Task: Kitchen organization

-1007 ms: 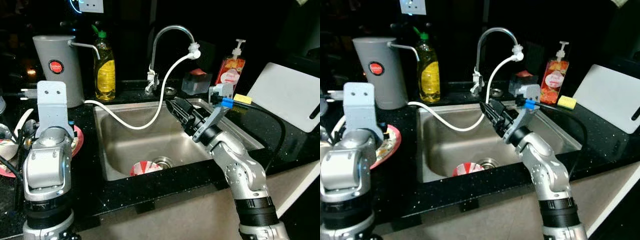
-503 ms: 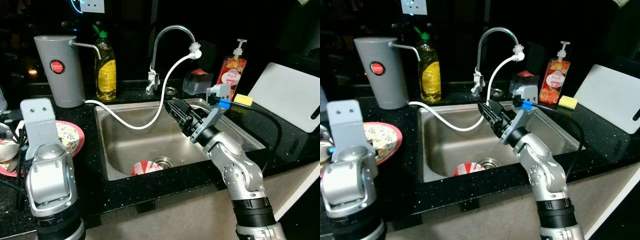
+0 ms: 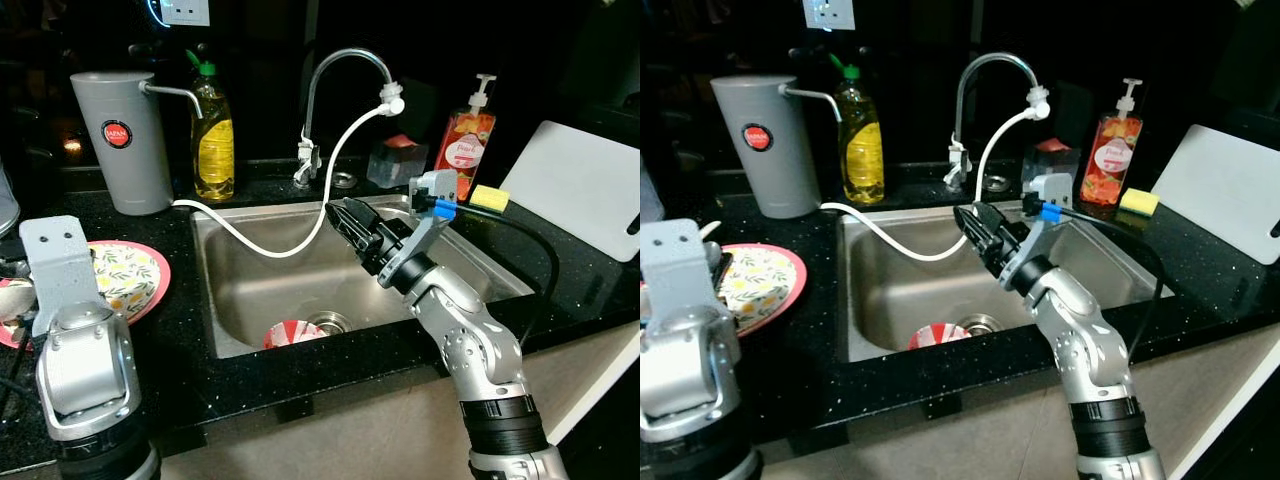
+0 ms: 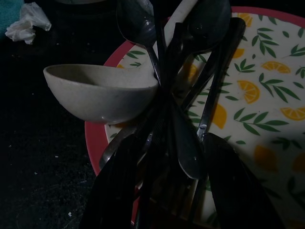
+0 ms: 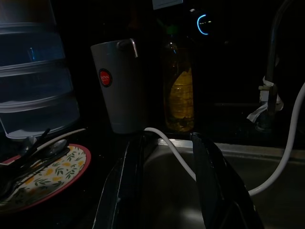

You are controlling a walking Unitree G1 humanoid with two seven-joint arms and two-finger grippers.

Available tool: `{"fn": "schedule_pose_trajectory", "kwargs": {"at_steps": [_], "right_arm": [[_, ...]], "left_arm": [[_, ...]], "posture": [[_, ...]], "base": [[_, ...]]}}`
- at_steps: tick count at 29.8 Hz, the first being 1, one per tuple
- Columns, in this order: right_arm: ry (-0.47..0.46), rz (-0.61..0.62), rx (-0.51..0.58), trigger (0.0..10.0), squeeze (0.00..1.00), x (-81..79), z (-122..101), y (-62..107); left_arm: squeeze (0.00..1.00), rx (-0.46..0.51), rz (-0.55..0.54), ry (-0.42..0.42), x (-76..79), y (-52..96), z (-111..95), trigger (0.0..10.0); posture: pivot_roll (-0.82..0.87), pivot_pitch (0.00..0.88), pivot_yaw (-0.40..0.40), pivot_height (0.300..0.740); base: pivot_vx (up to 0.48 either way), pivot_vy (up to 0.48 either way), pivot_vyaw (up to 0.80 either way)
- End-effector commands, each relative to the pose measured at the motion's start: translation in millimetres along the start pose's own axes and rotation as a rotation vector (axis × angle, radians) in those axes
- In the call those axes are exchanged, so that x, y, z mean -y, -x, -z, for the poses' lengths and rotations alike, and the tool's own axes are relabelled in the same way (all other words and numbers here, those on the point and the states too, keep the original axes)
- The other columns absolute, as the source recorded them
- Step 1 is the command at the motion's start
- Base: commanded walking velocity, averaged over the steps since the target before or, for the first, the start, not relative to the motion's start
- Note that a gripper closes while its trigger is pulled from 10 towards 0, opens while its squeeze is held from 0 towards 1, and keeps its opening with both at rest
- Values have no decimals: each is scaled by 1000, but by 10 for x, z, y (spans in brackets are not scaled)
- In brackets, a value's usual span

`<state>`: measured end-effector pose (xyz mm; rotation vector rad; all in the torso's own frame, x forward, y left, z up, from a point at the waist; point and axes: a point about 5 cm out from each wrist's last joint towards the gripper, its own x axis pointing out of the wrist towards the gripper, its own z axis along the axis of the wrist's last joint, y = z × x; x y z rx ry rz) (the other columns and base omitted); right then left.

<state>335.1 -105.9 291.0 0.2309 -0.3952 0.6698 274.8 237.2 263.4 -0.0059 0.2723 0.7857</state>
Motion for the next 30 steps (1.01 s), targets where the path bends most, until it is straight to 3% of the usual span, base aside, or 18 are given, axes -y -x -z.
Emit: {"fn": "schedule_pose_trajectory", "kwargs": {"at_steps": [1,2,3,4,8,9,10,11,12,13,19,30], "right_arm": [[-5,15,0,10000,0,24,35,25],[-6,15,1,10000,0,25,35,24],[-6,15,1,10000,0,25,35,24],[-7,13,1,10000,0,24,36,24],[-15,-6,-2,10000,0,8,37,26],[-25,-64,-20,10000,0,-50,49,37],[-22,-141,-46,10000,0,-136,72,63],[-9,-275,-99,10000,0,-281,120,128],[-9,-275,-99,10000,0,-281,120,128],[-8,-326,-120,10000,0,-332,139,159],[23,-460,-176,10000,0,-444,169,239],[59,-455,-233,10000,0,-418,239,223]], "left_arm": [[0,30,-32,-3,-47,-21,-71,10000],[188,35,-32,5,-53,-24,-92,10000],[188,35,-32,5,-53,-24,-92,10000],[1000,33,-29,17,-53,-27,-100,10000],[1000,28,-28,29,-54,-30,-103,10000],[1000,23,-31,31,-55,-33,-99,10000],[847,12,-36,37,-54,-35,-89,10000],[110,-7,-51,47,-54,-40,-74,10000],[110,-7,-51,47,-54,-40,-74,10000],[0,-8,-53,53,-54,-43,-75,10000],[0,-38,-41,68,-35,-45,-42,10000],[0,-79,11,80,6,-60,-10,10000]], "posture": [[106,71,-26,740],[106,71,-26,740],[106,71,-26,740],[106,71,-27,740],[104,70,-28,740],[104,70,-27,740],[103,71,-27,740],[102,71,-28,740],[102,71,-28,740],[102,71,-28,740],[96,71,-28,740],[95,69,-30,740]], "base": [[0,0,0],[0,0,0],[0,0,0],[0,0,0],[0,0,0],[0,0,0],[0,0,0],[0,0,0],[0,0,0],[0,0,0],[0,0,0],[0,0,0]]}}
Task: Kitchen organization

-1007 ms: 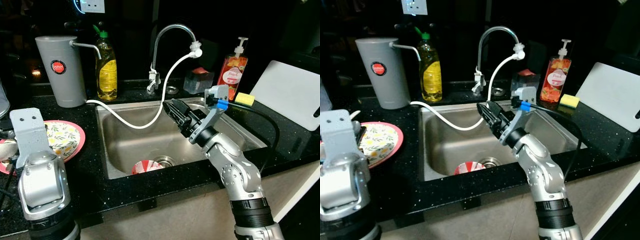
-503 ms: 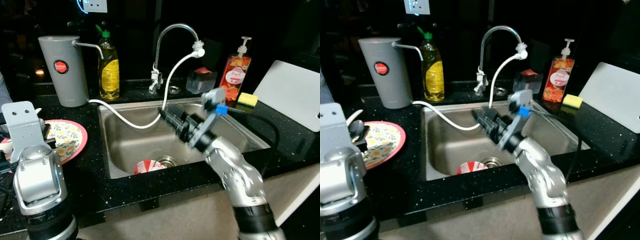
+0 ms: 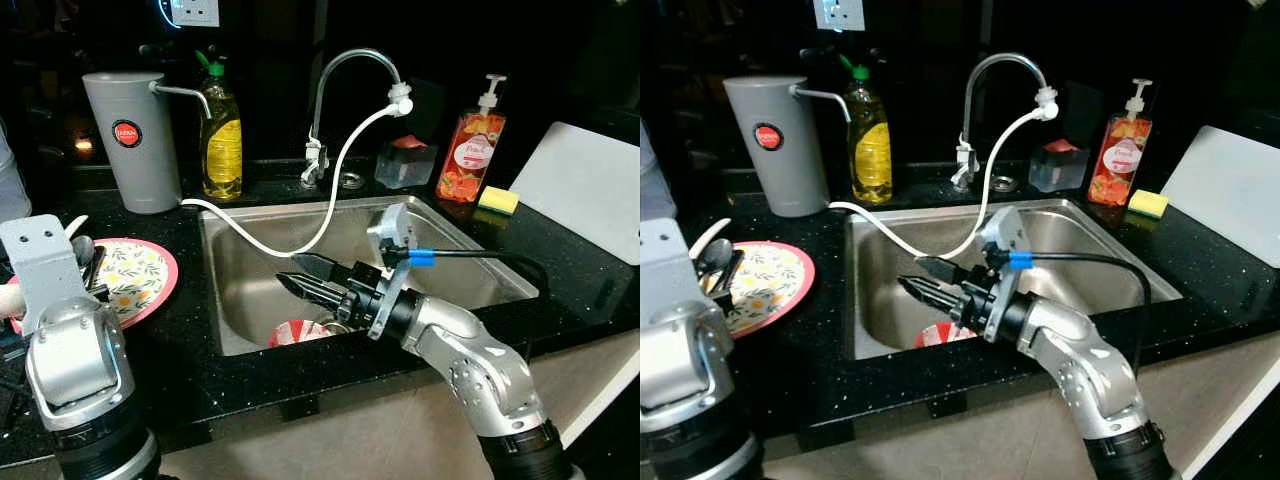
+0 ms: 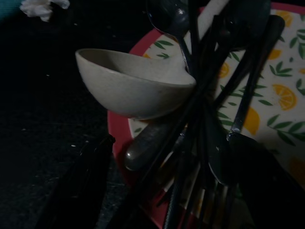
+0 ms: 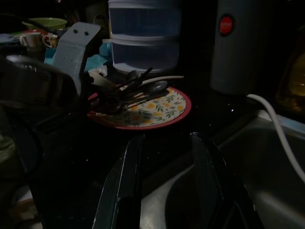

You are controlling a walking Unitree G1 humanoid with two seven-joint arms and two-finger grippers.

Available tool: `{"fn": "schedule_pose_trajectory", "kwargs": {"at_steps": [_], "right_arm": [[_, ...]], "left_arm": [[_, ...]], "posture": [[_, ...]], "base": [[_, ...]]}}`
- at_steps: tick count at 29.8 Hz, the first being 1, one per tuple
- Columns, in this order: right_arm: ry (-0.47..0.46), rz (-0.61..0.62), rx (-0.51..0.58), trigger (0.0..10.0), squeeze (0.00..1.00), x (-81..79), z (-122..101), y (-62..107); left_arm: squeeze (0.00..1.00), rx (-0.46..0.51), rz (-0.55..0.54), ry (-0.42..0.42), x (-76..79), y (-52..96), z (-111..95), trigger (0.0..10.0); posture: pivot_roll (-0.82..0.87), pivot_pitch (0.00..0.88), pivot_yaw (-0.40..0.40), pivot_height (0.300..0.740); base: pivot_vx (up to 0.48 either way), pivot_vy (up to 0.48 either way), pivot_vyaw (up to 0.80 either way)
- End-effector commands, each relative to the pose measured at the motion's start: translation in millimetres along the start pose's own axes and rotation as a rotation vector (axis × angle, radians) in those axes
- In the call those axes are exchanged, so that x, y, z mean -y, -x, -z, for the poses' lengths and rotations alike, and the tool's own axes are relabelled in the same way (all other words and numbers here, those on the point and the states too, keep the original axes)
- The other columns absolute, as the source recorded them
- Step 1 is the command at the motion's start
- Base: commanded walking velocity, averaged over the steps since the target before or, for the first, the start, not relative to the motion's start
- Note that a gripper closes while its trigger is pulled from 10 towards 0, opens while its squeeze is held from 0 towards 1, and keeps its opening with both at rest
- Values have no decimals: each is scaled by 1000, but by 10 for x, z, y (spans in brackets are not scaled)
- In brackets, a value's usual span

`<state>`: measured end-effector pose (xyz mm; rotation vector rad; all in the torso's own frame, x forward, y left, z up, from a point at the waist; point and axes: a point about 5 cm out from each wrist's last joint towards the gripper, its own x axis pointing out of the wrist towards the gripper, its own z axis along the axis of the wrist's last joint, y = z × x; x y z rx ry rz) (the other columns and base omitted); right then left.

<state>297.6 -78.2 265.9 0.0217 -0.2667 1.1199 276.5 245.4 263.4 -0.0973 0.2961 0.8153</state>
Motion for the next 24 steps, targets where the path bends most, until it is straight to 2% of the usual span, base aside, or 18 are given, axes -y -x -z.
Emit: {"fn": "schedule_pose_trajectory", "kwargs": {"at_steps": [1,9,10,11,12,13,24], "right_arm": [[5,7,-42,10000,0,14,44,4],[3,21,-34,10000,0,31,29,9],[4,23,-31,10000,0,33,25,7],[4,23,-31,10000,0,33,25,7],[3,26,-28,10000,0,36,23,6],[3,30,-26,10000,0,40,20,6],[0,53,-14,10000,0,69,3,3]], "left_arm": [[0,-39,52,-2,72,5,20,10000],[0,-89,155,-10,177,6,62,10000],[0,-100,175,-1,192,7,64,2627],[0,-100,175,-1,192,7,64,2627],[0,-102,185,2,199,2,61,1098],[0,-105,189,7,197,-6,62,0],[0,-83,197,32,187,-29,18,0]], "posture": [[95,69,-30,740],[98,71,-33,740],[98,71,-33,740],[98,71,-33,740],[97,71,-34,740],[96,70,-34,740],[95,68,-36,740]], "base": [[0,0,0],[0,0,0],[0,0,0],[0,0,0],[0,0,0],[0,0,0],[0,0,0]]}}
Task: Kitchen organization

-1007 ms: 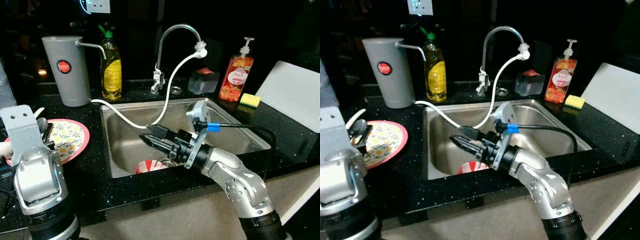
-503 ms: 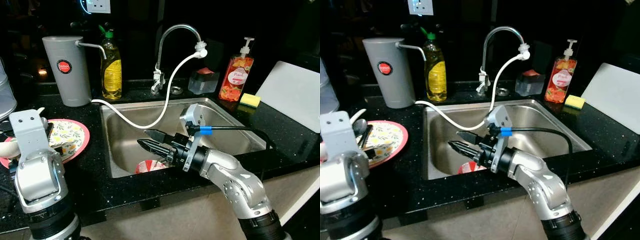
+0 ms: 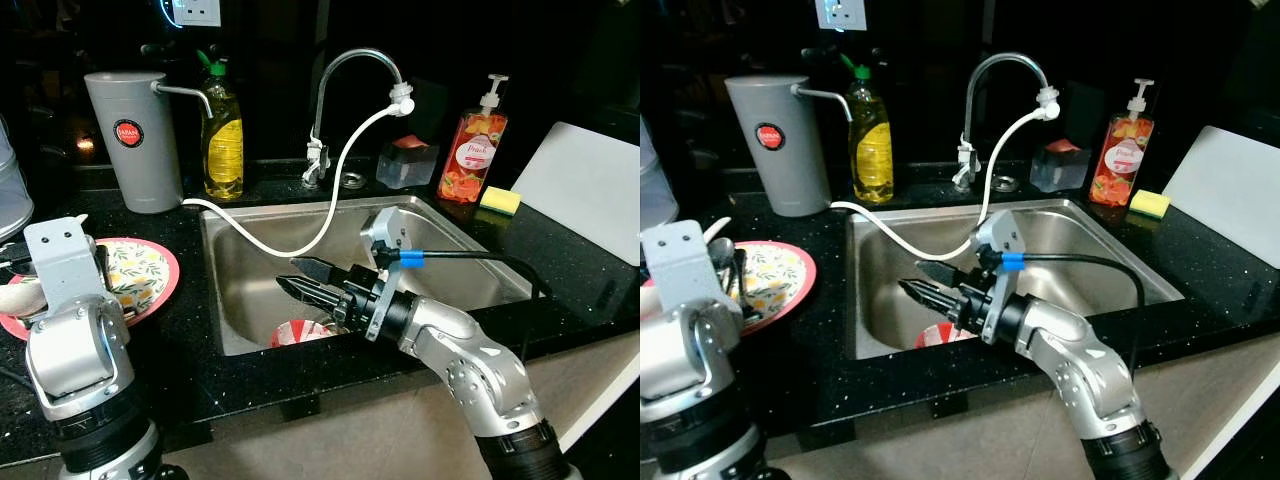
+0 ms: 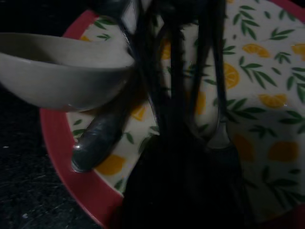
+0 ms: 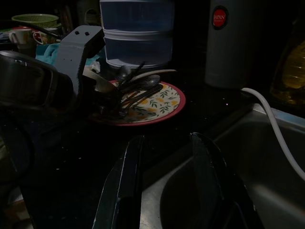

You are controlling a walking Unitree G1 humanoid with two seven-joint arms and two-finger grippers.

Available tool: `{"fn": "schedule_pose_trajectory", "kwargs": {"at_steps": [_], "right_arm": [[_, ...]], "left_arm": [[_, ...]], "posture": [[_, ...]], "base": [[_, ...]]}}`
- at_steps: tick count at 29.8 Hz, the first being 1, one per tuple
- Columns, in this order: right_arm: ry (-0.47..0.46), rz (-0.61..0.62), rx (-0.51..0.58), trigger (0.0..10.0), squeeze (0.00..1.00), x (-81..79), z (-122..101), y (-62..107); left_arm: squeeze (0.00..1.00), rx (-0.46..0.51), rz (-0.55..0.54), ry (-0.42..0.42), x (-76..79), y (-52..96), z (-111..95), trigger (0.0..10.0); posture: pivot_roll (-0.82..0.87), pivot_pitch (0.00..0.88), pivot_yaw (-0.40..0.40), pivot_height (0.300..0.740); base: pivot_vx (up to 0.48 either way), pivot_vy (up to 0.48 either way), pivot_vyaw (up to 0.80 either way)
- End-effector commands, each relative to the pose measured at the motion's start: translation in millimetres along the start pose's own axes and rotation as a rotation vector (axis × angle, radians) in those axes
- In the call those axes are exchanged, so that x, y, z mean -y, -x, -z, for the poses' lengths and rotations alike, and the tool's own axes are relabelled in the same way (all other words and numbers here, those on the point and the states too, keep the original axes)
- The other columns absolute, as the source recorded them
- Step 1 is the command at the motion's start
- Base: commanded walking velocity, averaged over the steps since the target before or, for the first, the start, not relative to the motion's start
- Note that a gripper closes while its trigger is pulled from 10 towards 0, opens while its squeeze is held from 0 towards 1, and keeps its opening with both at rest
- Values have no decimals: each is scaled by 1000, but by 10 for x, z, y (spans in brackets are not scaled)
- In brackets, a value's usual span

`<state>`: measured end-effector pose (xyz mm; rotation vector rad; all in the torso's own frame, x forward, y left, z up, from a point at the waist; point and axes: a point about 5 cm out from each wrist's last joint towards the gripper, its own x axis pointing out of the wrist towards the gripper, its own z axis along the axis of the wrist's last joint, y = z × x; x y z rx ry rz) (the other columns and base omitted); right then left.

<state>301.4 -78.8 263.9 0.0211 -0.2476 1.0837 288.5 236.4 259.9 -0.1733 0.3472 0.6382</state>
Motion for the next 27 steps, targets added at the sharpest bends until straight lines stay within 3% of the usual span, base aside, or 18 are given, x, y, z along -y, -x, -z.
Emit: {"fn": "schedule_pose_trajectory", "kwargs": {"at_steps": [1,5,6,7,8,12,17,18,21,24,25,27], "right_arm": [[4,21,5,10000,0,41,-27,6],[0,37,9,10000,0,61,-32,4],[-1,41,10,10000,0,67,-33,3],[-2,44,10,10000,0,70,-33,2],[-4,48,13,10000,0,77,-37,1],[-8,59,19,10000,0,92,-45,-2],[-9,70,20,10000,0,105,-47,-1],[-9,76,22,10000,0,114,-50,-3],[-9,82,23,10000,0,122,-52,-5],[-9,141,45,10000,0,200,-96,4],[-9,141,45,10000,0,200,-96,4],[-9,207,63,10000,0,302,-139,34]], "left_arm": [[0,7,21,19,35,-10,-32,0],[0,73,58,27,81,12,-157,0],[0,87,63,32,92,20,-190,3333],[0,93,65,36,97,24,-207,3333],[0,109,61,36,95,23,-235,10000],[0,129,62,31,96,15,-274,10000],[0,162,141,30,190,30,-344,10000],[0,161,221,12,289,43,-369,10000],[0,158,276,6,358,54,-387,10000],[0,169,443,-30,570,124,-485,10000],[0,169,443,-30,570,124,-485,10000],[0,146,600,-45,742,210,-531,10000]], "posture": [[95,67,-36,740],[95,66,-40,740],[95,66,-40,740],[95,66,-40,740],[94,65,-40,740],[93,63,-41,740],[90,57,-44,740],[88,55,-45,740],[85,52,-45,740],[79,47,-44,740],[79,47,-44,740],[77,44,-45,740]], "base": [[0,0,0],[0,0,0],[0,0,0],[0,0,0],[0,0,0],[0,0,0],[0,0,0],[0,0,0],[0,0,0],[0,0,0],[0,0,0],[0,0,0]]}}
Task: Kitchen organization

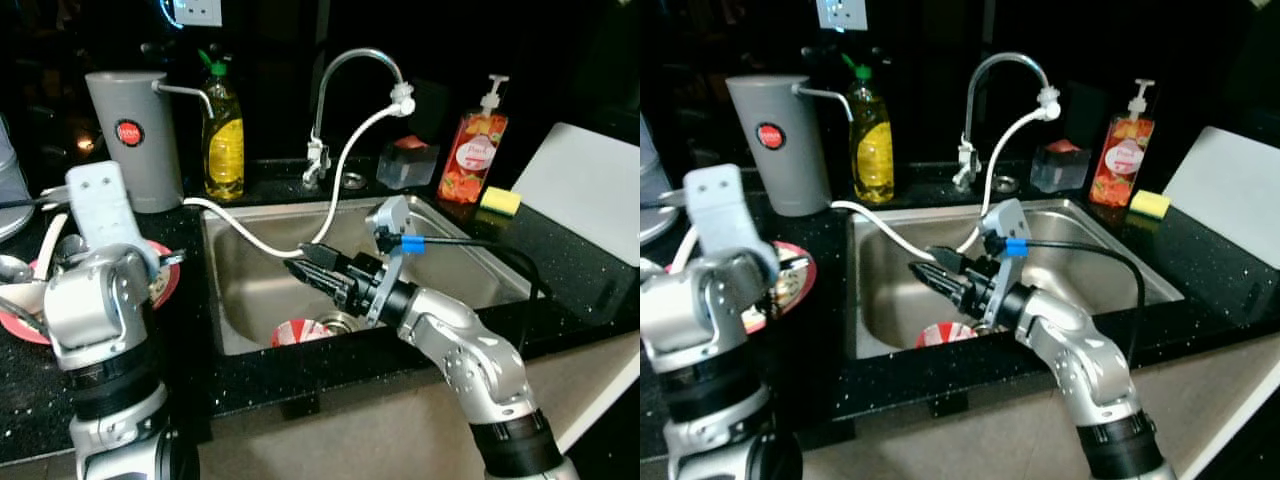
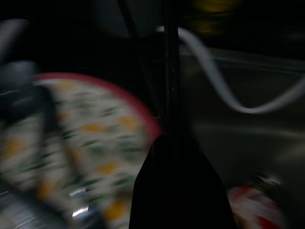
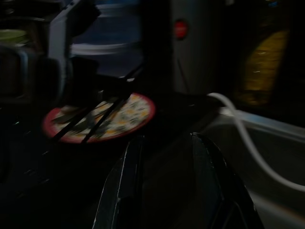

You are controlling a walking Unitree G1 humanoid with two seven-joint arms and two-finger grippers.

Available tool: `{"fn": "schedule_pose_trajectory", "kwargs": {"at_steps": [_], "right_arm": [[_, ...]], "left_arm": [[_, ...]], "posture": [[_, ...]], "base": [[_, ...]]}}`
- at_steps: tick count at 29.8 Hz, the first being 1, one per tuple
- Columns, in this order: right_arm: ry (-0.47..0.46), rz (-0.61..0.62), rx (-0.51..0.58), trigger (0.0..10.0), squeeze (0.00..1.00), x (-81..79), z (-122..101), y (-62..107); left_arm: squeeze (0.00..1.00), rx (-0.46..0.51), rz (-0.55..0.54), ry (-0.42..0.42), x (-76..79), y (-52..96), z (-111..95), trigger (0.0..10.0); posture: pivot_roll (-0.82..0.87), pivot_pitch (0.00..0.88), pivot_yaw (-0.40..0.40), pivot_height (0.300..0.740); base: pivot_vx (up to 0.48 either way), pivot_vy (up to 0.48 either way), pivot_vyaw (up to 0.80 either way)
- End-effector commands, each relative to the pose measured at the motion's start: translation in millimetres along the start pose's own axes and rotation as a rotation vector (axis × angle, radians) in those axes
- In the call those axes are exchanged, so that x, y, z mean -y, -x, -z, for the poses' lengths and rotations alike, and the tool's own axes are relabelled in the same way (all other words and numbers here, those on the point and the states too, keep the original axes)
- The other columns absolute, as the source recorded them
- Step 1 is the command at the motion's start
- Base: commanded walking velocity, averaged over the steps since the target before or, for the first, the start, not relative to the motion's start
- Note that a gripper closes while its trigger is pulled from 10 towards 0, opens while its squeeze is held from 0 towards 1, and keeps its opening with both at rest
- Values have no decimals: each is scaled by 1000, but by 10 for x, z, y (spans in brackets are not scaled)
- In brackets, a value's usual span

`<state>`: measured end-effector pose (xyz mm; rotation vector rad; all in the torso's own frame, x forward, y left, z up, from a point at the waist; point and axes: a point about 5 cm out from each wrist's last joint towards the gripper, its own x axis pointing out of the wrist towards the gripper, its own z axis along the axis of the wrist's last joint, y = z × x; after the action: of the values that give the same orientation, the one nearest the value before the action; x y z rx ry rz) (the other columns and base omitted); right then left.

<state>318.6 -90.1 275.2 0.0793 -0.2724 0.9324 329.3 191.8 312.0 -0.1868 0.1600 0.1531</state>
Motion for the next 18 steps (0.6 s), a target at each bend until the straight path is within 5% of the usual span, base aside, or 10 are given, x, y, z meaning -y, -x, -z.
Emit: {"fn": "schedule_pose_trajectory", "kwargs": {"at_steps": [1,8,11,18], "right_arm": [[8,53,19,10000,0,89,-49,19],[38,205,7,10000,0,353,-108,86],[51,314,-28,10000,0,527,-98,146],[55,416,-56,10000,0,653,-75,208]], "left_arm": [[0,-2,103,-19,132,5,-65,10000],[0,-74,418,-68,531,-33,-106,10000],[0,-75,564,-172,773,-63,-128,10000],[0,-126,658,-251,992,-173,14,10000]], "posture": [[77,44,-45,740],[77,42,-47,740],[77,43,-42,740],[71,44,-39,740]], "base": [[0,0,0],[0,0,0],[0,0,0],[0,0,0]]}}
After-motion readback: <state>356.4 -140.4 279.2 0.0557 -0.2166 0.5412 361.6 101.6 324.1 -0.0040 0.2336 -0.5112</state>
